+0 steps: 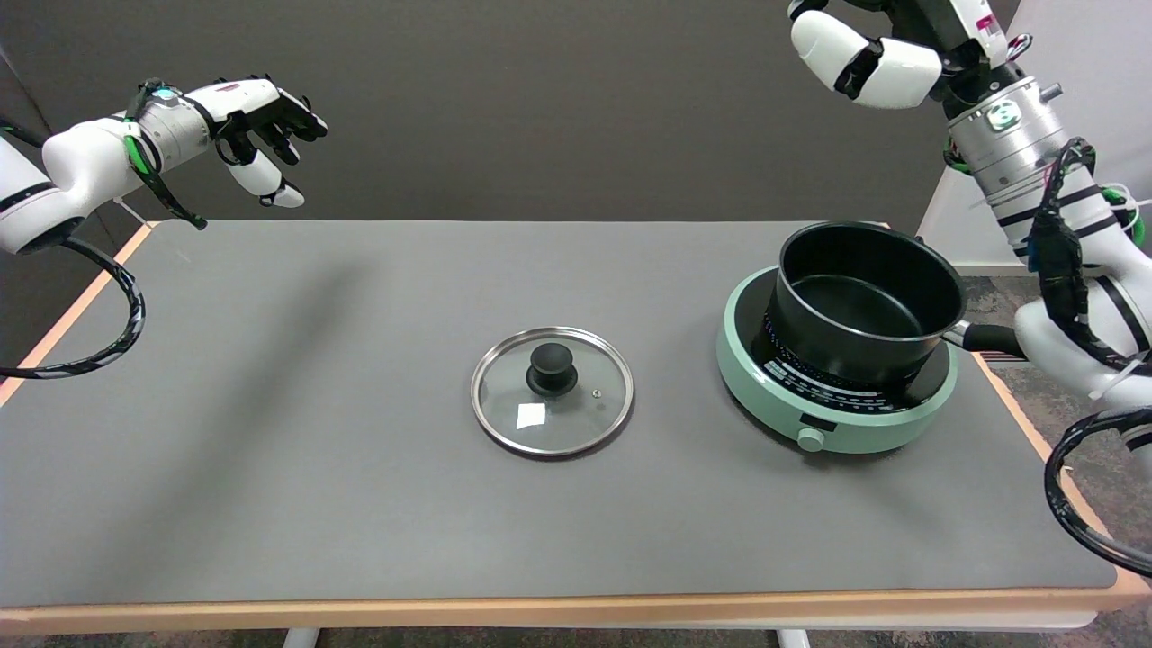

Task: Pick up the pot.

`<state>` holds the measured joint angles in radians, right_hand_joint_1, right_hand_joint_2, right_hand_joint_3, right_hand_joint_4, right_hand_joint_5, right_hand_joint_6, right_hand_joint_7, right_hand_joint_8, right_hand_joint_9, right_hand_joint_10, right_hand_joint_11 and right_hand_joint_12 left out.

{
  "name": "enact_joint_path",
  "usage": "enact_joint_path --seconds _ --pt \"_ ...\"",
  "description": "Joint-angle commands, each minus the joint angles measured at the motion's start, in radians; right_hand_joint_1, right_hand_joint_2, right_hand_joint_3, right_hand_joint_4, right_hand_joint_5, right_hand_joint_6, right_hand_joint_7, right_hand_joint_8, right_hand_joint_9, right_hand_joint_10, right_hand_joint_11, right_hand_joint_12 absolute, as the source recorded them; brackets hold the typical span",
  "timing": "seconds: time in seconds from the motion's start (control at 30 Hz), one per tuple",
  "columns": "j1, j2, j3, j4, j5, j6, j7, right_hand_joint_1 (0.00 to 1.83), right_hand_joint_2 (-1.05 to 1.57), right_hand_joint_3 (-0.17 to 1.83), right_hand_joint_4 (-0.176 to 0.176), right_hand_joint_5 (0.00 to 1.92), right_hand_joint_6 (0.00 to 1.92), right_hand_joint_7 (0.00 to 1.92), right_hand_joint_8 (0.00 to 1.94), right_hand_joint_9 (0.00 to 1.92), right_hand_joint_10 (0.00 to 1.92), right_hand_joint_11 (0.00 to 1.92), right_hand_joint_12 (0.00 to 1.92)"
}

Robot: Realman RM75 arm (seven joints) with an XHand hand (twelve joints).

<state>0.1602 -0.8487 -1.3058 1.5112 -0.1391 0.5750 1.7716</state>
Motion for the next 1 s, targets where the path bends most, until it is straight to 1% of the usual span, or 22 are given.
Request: enact_joint_path --seconds 0.03,0.1,0.13,1.0 --pt "0.004 -0.023 -0.003 0.004 -0.003 -0.001 0.002 0.73 0.66 0.85 0.038 0.53 0.24 0.63 0.22 0.66 0.45 0.52 1.19" --pt "0.004 -0.023 -0.004 0.007 -0.005 -0.001 0.002 0.73 0.65 0.86 0.038 0.53 0.24 0.64 0.21 0.65 0.46 0.52 1.2" --pt "0.004 -0.023 -0.006 0.007 -0.005 -0.002 0.002 0.74 0.63 0.89 0.038 0.53 0.23 0.64 0.2 0.65 0.47 0.52 1.2" --pt "0.0 -0.023 -0.013 0.007 -0.007 -0.002 0.002 0.74 0.63 0.89 0.038 0.54 0.24 0.64 0.2 0.65 0.48 0.52 1.2"
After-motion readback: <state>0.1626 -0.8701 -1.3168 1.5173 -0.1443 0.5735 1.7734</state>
